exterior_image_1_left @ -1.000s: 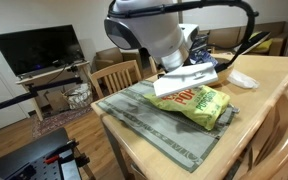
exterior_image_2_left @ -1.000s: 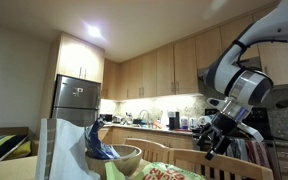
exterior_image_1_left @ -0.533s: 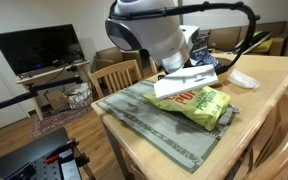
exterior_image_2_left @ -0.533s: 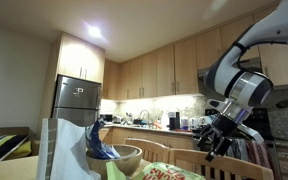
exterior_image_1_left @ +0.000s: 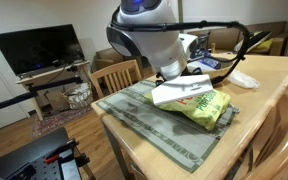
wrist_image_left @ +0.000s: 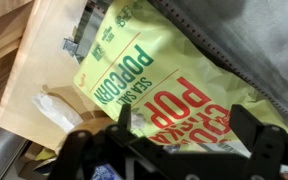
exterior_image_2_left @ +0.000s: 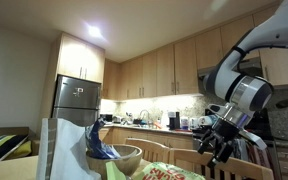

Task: Pick the bag of popcorn and pour its contents on the cloth on the table

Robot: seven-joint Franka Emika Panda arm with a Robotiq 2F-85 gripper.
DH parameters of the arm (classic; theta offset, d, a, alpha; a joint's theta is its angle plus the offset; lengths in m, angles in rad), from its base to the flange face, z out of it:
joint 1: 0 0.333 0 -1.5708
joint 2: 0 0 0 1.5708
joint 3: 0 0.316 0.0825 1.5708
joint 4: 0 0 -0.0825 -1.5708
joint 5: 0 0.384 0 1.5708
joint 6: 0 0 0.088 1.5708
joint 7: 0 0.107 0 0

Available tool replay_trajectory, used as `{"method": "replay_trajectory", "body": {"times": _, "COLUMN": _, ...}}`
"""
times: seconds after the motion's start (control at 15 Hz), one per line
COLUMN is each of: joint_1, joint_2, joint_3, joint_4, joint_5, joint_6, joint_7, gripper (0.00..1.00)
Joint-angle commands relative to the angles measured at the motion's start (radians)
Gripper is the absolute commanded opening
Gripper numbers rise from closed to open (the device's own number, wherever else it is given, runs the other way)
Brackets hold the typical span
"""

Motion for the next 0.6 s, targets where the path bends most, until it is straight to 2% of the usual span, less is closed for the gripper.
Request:
{"method": "replay_trajectory", "body": {"times": 0.0, "joint_1": -0.011, "joint_2": 0.061, "joint_3": 0.023, "joint_4": 0.012, "joint_5": 0.028, "joint_6": 0.019, "joint_7": -0.052, "gripper": 1.00}}
{"method": "replay_trajectory", "body": {"times": 0.53, "joint_1": -0.015, "joint_2": 0.197, "joint_3": 0.039, "joint_4": 0.027, "joint_5": 0.036, "joint_6": 0.076, "joint_7": -0.184, "gripper": 1.00}}
